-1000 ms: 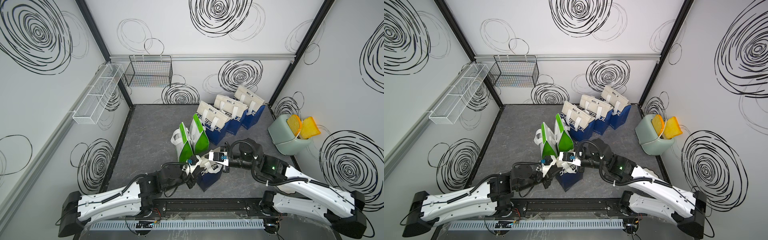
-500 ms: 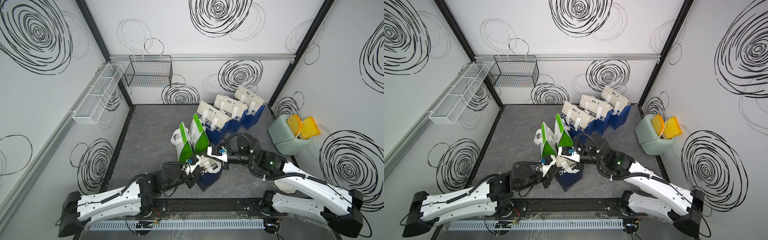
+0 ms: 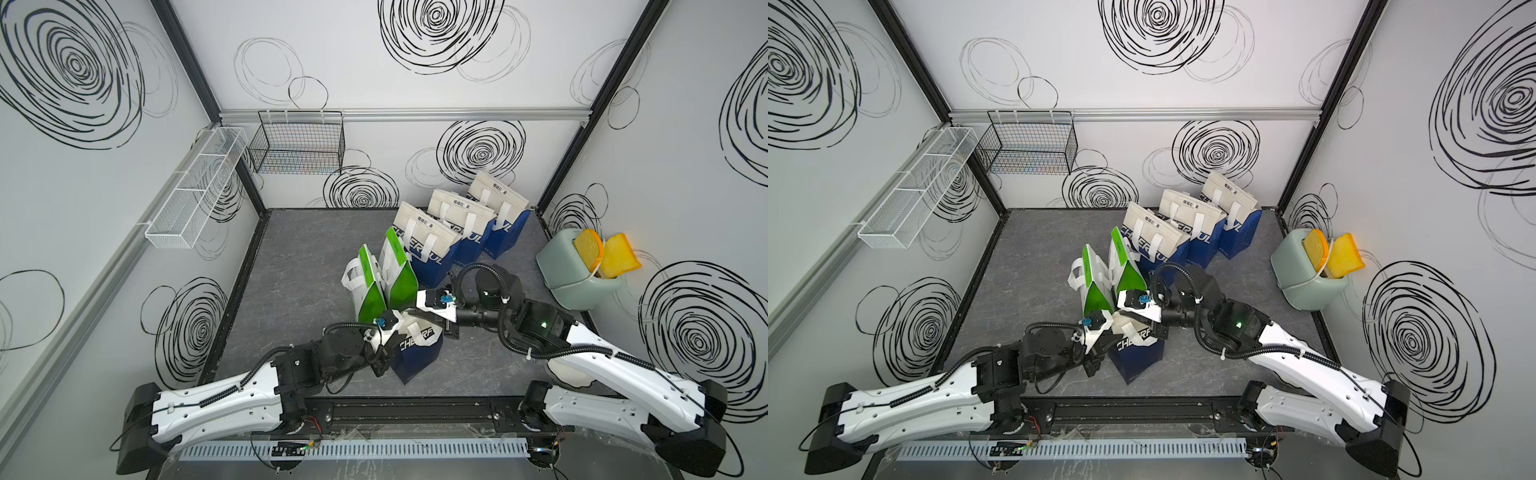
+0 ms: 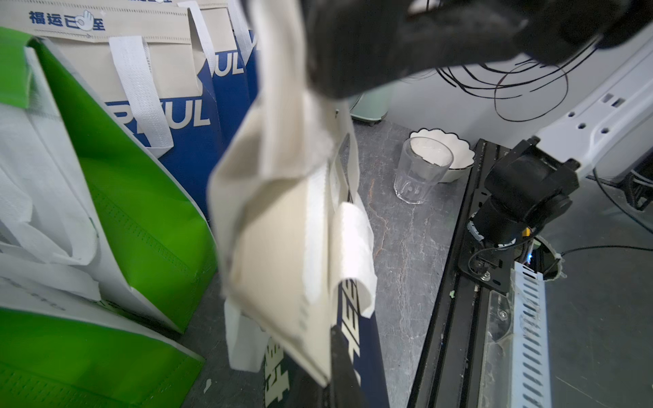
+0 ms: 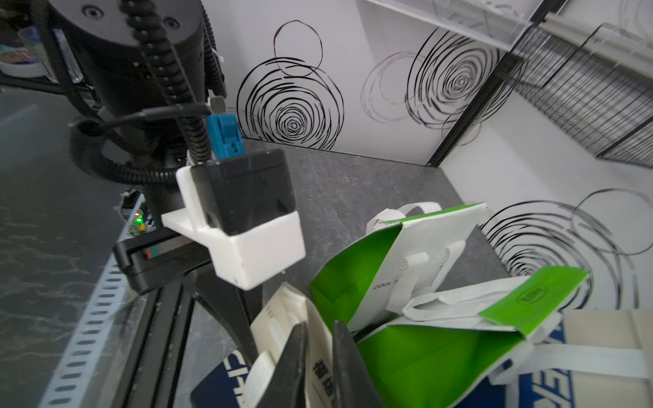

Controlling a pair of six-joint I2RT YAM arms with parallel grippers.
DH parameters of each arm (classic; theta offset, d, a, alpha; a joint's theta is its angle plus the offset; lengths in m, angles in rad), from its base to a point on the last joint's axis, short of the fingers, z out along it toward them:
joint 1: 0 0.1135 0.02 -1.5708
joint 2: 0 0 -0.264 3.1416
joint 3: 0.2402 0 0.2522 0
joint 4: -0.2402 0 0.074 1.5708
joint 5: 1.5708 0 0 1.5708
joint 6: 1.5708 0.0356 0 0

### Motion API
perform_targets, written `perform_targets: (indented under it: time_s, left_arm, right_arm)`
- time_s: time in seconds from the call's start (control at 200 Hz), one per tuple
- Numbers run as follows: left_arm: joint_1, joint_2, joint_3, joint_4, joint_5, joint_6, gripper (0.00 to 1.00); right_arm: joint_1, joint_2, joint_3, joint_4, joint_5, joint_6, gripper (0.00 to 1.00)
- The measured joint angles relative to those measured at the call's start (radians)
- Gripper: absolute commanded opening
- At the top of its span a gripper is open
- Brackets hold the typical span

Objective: Open the takeout bag
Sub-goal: Open the takeout bag at the center of the board.

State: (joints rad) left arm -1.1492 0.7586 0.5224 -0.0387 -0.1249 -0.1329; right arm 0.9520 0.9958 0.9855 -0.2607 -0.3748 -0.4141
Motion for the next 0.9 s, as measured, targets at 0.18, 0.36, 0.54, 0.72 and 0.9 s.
perform_targets:
  time_s: [0.18, 0.36, 0.54, 0.72, 0.9]
  left_arm:
    - [-0.001, -0.002, 0.000, -0.004, 0.000, 0.003, 0.00]
    - [-0.001, -0.005, 0.003, -0.013, 0.001, 0.006, 0.00]
    - [0.000, -0.025, 0.015, -0.061, 0.006, 0.030, 0.00]
    - [0.021, -0.063, 0.029, -0.129, 0.051, 0.080, 0.00]
    - [0.078, -0.071, 0.034, -0.152, 0.127, 0.121, 0.00]
  right_arm:
    - [-0.006, -0.041, 0.000, 0.034, 0.016, 0.000, 0.41]
    - [-0.007, -0.062, 0.000, 0.026, 0.023, -0.056, 0.42]
    - [-0.007, -0.114, 0.000, -0.043, 0.077, -0.207, 0.41]
    - [-0.007, -0.184, -0.004, -0.134, 0.143, -0.390, 0.42]
    - [-0.001, -0.250, -0.074, -0.177, 0.172, -0.566, 0.47]
